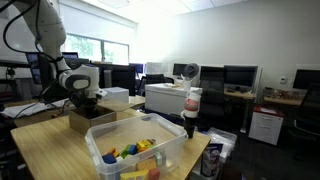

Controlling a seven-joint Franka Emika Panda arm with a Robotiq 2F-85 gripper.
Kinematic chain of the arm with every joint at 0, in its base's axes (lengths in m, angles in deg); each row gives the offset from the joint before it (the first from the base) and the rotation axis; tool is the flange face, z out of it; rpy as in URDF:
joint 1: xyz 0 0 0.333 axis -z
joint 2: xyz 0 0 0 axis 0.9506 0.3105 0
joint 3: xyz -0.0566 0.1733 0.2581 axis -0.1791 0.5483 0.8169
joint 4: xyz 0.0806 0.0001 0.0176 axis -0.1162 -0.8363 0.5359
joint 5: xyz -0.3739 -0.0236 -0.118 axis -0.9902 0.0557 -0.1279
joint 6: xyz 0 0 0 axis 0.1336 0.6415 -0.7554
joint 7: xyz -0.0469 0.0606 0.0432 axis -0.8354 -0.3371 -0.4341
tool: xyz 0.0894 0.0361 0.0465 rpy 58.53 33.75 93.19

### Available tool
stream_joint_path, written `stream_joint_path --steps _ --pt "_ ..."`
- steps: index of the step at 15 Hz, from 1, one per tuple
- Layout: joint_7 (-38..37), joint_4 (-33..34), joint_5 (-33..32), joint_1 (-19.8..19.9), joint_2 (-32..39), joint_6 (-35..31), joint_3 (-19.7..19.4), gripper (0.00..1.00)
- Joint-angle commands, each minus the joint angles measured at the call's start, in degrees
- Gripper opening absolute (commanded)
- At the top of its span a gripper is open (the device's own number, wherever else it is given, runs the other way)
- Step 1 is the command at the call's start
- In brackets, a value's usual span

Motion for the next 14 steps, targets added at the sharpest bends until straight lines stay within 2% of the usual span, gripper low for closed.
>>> stream_joint_path --steps 1,6,8,14 --pt "-1.6 -1.1 -4.7 -2.8 -1.9 2.4 -4.5 1.0" --pt "-9.9 -3.1 -15.1 -8.0 -4.7 6.3 -13.7 1.0" --pt "-13.6 -3.4 -18.7 -9.3 -6.0 8.1 -16.1 1.0" --pt "-21.2 -3.6 -25.2 -10.2 -9.3 11.6 -17.7 1.0"
